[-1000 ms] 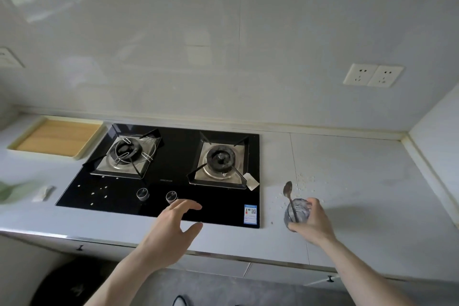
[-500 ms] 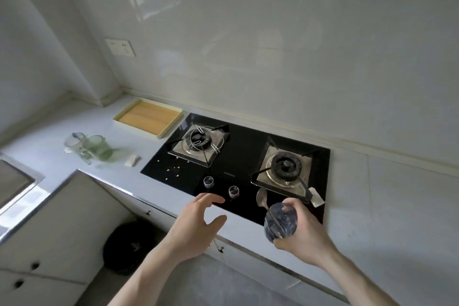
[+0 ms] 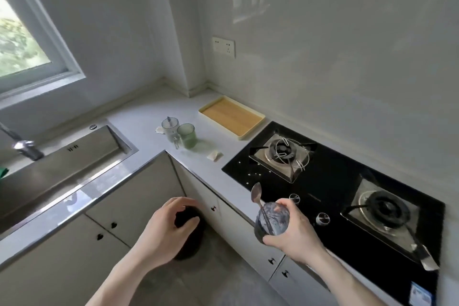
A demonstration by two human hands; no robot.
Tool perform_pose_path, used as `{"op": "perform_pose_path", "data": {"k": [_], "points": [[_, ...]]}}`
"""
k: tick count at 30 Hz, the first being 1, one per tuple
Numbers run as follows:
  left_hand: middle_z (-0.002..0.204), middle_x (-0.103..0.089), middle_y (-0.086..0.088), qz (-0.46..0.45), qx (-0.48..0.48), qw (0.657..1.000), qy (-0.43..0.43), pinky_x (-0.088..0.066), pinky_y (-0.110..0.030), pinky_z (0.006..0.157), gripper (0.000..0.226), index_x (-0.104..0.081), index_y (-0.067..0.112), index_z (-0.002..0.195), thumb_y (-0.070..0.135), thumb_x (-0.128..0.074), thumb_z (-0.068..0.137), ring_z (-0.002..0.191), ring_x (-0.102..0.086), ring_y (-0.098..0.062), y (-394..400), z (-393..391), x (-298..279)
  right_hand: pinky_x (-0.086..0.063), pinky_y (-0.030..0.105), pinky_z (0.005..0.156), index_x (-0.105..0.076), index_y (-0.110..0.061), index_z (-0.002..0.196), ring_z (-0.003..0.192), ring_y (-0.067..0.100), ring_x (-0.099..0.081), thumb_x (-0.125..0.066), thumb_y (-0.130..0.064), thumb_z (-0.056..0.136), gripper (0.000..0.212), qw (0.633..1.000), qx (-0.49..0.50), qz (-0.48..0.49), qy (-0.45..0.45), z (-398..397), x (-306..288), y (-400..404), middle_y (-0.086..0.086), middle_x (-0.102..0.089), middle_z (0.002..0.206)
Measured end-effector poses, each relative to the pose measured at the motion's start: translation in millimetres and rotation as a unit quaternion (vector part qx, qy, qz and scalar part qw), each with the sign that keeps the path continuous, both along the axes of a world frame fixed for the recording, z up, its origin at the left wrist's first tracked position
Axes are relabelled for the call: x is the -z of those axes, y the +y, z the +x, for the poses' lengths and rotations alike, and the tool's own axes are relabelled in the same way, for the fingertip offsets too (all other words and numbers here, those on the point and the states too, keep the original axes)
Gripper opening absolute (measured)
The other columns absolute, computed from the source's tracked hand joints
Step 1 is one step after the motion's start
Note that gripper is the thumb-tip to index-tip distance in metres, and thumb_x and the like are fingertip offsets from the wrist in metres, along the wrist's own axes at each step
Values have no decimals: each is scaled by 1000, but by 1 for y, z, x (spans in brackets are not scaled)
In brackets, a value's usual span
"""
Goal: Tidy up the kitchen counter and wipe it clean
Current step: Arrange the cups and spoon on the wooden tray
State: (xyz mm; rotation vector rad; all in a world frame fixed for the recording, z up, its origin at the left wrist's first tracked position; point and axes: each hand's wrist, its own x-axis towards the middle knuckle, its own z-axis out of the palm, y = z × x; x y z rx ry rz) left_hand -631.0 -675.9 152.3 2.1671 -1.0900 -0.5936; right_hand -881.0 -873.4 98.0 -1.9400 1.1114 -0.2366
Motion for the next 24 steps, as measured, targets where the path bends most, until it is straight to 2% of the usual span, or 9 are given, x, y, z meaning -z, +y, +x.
{"op": "perform_pose_path", "data": {"k": [3, 8, 11, 16, 20, 24], "points": [[120, -58, 32, -6, -2, 1000, -11, -42, -2, 85, 24, -64, 42, 115, 30, -69, 95, 106, -57, 15, 16, 47, -3, -53, 27, 87, -39, -44, 121, 106, 4, -58, -86, -48, 47, 88, 1000, 6, -1, -4, 50, 1, 9, -17, -58, 116], [121, -58, 33, 5, -11, 1000, -9, -43, -18, 96, 23, -64, 44, 113, 33, -68, 93, 115, -53, 11, 41, 112, 7, -49, 23, 85, -40, -39, 123, 105, 4, -56, -88, -42, 50, 87, 1000, 8, -6, -13, 113, 3, 24, -17, -55, 117], [124, -57, 34, 8, -16, 1000, -5, -44, -20, 97, 23, -62, 46, 115, 38, -67, 93, 118, -52, 11, 47, 146, 14, -50, 25, 90, -40, -39, 123, 106, 6, -55, -87, -44, 50, 88, 1000, 3, -5, -7, 147, 4, 26, -17, -54, 116], [126, -56, 33, 14, -13, 1000, -2, -46, -24, 100, 25, -61, 46, 117, 42, -65, 93, 119, -52, 9, 28, 192, 26, -43, 22, 87, -43, -35, 122, 105, 8, -53, -88, -40, 50, 85, 1000, 6, -8, 8, 202, 4, 5, -14, -55, 113], [125, -56, 33, 26, -2, 1000, -10, -47, -25, 100, 25, -59, 48, 117, 43, -64, 92, 118, -53, 9, 2, 236, 35, -48, 27, 92, -43, -35, 122, 107, 10, -56, -85, -46, 44, 89, 1000, 12, -2, 23, 257, 20, -20, -12, -57, 116], [124, -55, 32, 44, 0, 999, -15, -47, -26, 100, 25, -60, 46, 118, 42, -65, 93, 117, -54, 7, -24, 281, 39, -42, 24, 89, -41, -30, 125, 108, 11, -52, -84, -45, 48, 89, 999, 11, 13, 36, 312, 41, -45, -9, -53, 119]]}}
